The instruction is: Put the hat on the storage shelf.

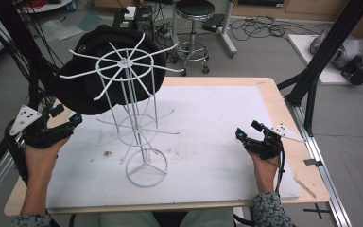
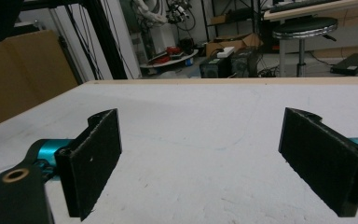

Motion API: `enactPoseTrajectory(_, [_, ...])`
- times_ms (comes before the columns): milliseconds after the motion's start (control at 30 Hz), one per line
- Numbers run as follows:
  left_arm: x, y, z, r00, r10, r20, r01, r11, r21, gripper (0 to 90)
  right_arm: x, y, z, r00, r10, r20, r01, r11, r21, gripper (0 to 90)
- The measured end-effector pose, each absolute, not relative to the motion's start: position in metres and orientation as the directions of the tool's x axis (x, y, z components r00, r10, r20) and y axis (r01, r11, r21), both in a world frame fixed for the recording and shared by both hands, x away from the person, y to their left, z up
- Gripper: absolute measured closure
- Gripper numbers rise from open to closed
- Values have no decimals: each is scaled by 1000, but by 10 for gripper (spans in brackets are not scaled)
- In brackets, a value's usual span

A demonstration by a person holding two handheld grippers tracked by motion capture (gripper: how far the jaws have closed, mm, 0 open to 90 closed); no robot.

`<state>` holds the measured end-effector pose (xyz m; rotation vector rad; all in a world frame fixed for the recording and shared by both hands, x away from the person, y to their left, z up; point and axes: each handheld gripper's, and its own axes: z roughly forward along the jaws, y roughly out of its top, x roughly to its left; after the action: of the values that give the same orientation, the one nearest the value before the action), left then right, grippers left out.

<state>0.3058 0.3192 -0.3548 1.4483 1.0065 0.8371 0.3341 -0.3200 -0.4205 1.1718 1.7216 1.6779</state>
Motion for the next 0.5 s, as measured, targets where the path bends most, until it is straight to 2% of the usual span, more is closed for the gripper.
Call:
enactPoseTrajectory(167, [305, 319, -363, 376, 926, -40, 143, -16, 990, 284, 336, -320, -421, -522, 817, 245, 260, -122, 958, 122])
enactPoseTrajectory(500, [301, 327, -375, 355, 933, -59, 170, -2, 985, 282, 340, -311, -421, -537, 817, 208, 271, -66, 960, 122])
